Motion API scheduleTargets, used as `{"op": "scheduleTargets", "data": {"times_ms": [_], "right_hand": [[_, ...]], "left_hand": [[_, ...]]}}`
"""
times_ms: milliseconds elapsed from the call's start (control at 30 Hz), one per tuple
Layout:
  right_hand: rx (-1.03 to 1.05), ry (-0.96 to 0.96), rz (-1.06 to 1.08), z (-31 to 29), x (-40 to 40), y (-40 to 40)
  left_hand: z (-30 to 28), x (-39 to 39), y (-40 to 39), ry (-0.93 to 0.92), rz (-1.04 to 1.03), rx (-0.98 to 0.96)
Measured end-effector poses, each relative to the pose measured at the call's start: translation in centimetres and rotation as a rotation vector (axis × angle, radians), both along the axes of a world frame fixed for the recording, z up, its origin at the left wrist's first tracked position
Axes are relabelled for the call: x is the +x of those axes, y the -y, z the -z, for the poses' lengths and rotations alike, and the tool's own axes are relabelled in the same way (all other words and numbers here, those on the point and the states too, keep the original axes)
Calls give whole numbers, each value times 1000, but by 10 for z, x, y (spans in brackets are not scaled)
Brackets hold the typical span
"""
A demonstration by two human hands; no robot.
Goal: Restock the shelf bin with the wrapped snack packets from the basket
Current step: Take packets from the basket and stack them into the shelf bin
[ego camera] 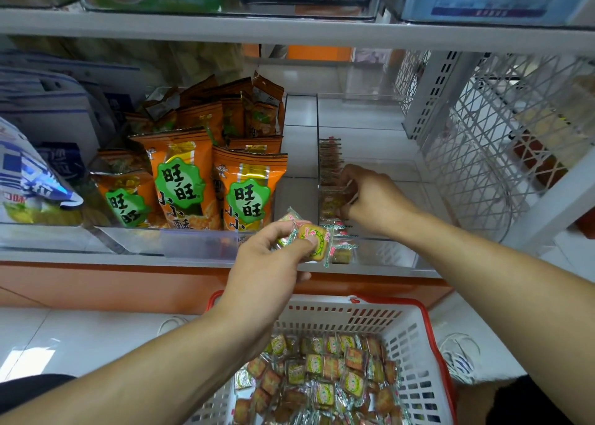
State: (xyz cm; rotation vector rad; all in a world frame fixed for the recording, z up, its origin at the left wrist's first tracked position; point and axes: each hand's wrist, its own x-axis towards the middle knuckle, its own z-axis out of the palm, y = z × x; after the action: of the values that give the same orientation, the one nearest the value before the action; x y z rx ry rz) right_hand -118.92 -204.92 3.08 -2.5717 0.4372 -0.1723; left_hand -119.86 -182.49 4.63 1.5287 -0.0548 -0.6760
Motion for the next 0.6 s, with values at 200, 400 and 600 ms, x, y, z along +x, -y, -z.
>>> {"op": "scheduleTargets", "data": {"times_ms": [200,400,600], "right_hand": [[-12,-74,-4,0,1,-3],[161,-325,-102,-12,-5,8],[312,-313,-27,-9,-7,6]], "left_hand": [[-1,0,2,21,-1,-3],[0,-1,-1,15,19,-2],[0,-1,-1,11,15,-10]]}}
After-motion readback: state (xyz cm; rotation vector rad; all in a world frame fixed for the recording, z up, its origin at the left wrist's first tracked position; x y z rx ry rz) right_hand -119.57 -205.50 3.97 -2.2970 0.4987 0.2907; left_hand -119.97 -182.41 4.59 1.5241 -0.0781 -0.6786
